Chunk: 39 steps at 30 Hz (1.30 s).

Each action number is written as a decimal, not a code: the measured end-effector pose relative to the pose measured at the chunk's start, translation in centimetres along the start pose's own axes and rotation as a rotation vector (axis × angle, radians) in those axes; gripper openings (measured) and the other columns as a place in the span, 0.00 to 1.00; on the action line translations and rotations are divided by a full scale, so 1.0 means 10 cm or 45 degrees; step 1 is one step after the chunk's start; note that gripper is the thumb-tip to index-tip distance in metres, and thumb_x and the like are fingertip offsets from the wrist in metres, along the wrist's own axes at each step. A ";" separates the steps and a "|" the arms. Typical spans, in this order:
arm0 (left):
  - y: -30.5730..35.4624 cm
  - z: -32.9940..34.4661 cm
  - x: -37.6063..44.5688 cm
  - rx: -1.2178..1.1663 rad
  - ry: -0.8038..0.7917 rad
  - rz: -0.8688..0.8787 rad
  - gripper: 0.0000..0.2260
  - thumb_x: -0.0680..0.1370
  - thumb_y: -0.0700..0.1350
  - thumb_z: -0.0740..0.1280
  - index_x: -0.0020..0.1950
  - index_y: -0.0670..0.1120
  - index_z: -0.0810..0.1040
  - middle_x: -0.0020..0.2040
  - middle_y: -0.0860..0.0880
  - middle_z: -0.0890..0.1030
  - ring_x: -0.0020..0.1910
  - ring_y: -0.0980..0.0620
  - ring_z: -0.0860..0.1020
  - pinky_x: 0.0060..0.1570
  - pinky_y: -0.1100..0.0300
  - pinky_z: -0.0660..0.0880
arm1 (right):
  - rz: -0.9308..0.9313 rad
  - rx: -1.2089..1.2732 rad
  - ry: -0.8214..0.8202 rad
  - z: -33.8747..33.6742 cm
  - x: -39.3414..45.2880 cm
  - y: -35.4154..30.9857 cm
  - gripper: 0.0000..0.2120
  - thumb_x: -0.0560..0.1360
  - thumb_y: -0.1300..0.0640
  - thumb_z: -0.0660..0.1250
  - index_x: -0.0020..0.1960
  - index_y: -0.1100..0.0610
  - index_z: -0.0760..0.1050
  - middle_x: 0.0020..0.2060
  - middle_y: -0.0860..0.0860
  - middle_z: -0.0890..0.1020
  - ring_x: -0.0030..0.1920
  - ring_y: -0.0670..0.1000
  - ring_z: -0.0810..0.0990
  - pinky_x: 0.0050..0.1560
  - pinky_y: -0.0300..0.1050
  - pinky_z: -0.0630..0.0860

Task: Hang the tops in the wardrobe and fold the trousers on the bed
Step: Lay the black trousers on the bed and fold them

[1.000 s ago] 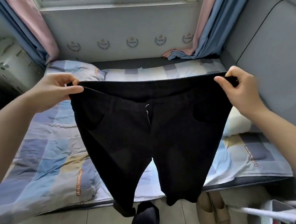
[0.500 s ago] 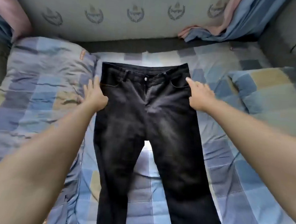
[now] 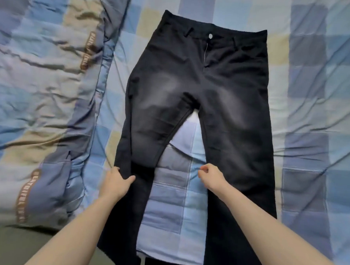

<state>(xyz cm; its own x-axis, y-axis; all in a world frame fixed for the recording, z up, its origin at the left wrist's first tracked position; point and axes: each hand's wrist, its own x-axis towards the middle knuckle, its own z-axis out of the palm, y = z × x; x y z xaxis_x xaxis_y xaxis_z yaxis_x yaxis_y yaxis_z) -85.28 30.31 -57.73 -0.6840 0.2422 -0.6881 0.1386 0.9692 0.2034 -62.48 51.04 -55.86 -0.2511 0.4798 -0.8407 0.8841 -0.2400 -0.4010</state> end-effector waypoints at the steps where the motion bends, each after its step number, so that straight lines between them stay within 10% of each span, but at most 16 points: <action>1: 0.03 0.02 -0.08 0.017 0.061 -0.016 0.32 0.71 0.57 0.73 0.66 0.39 0.71 0.64 0.41 0.75 0.61 0.39 0.75 0.59 0.44 0.74 | 0.004 0.056 -0.027 0.13 0.03 0.00 0.12 0.76 0.55 0.61 0.57 0.57 0.75 0.55 0.57 0.80 0.51 0.55 0.78 0.52 0.49 0.77; 5: 0.00 0.16 -0.31 0.259 0.128 -0.071 0.31 0.74 0.54 0.72 0.68 0.40 0.63 0.66 0.42 0.68 0.63 0.39 0.72 0.55 0.45 0.72 | 0.021 0.151 -0.143 0.68 -0.04 -0.05 0.10 0.77 0.57 0.60 0.37 0.54 0.72 0.41 0.57 0.81 0.41 0.55 0.77 0.51 0.53 0.77; 12: -0.38 0.15 -0.31 -0.005 0.106 -0.029 0.18 0.71 0.33 0.64 0.62 0.39 0.73 0.57 0.40 0.77 0.54 0.36 0.77 0.50 0.50 0.75 | 0.157 0.498 -0.248 1.58 -0.25 -0.03 0.08 0.78 0.59 0.63 0.42 0.54 0.66 0.34 0.53 0.73 0.28 0.48 0.69 0.30 0.40 0.68; 18: -0.96 -0.26 -0.32 -0.632 -0.109 -0.172 0.10 0.72 0.31 0.58 0.34 0.44 0.67 0.30 0.47 0.66 0.32 0.49 0.64 0.31 0.57 0.59 | 0.180 0.773 -0.398 2.18 -0.73 -0.08 0.16 0.76 0.56 0.68 0.61 0.59 0.71 0.50 0.51 0.80 0.44 0.46 0.80 0.37 0.34 0.77; 24: -1.46 -0.48 -0.37 -0.060 -0.033 -0.100 0.03 0.72 0.39 0.68 0.41 0.39 0.79 0.37 0.44 0.81 0.38 0.45 0.76 0.34 0.58 0.70 | 0.040 0.654 -0.495 2.51 -1.32 0.21 0.12 0.80 0.62 0.61 0.62 0.61 0.73 0.51 0.49 0.81 0.42 0.37 0.80 0.40 0.30 0.74; 27: -1.55 -0.54 -0.45 -0.372 -0.351 -0.185 0.06 0.73 0.32 0.66 0.48 0.39 0.79 0.43 0.42 0.82 0.39 0.46 0.80 0.37 0.56 0.79 | -0.005 0.773 -0.314 2.40 -1.51 0.39 0.12 0.81 0.59 0.59 0.64 0.57 0.72 0.58 0.50 0.81 0.57 0.45 0.80 0.59 0.42 0.76; 31: -1.66 -0.65 -0.55 -0.694 -0.757 -0.165 0.11 0.75 0.27 0.61 0.53 0.36 0.78 0.47 0.41 0.84 0.41 0.47 0.82 0.40 0.59 0.80 | -0.104 0.869 -0.103 2.21 -1.72 0.53 0.06 0.80 0.59 0.62 0.54 0.58 0.76 0.45 0.51 0.86 0.47 0.48 0.84 0.47 0.37 0.78; 34: -1.76 -0.52 -0.54 -0.396 -0.634 -0.029 0.11 0.72 0.26 0.62 0.46 0.39 0.78 0.35 0.48 0.81 0.37 0.50 0.78 0.37 0.62 0.77 | -0.100 0.680 -0.125 2.26 -1.73 0.66 0.03 0.78 0.59 0.66 0.47 0.57 0.77 0.34 0.47 0.81 0.36 0.46 0.79 0.36 0.32 0.72; 39: -1.87 -0.34 -0.54 -0.293 -0.568 0.080 0.13 0.66 0.24 0.61 0.42 0.40 0.76 0.36 0.47 0.78 0.38 0.48 0.73 0.38 0.59 0.69 | -0.058 0.610 -0.332 2.42 -1.72 0.74 0.10 0.78 0.62 0.63 0.57 0.56 0.79 0.50 0.46 0.85 0.53 0.46 0.82 0.51 0.36 0.77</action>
<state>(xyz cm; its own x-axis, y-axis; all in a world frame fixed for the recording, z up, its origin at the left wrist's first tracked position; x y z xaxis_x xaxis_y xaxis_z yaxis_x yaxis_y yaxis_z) -86.61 10.72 -55.40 -0.2999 0.3438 -0.8899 -0.0260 0.9295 0.3679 -61.13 20.59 -53.21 -0.4284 0.2882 -0.8564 0.6068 -0.6105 -0.5090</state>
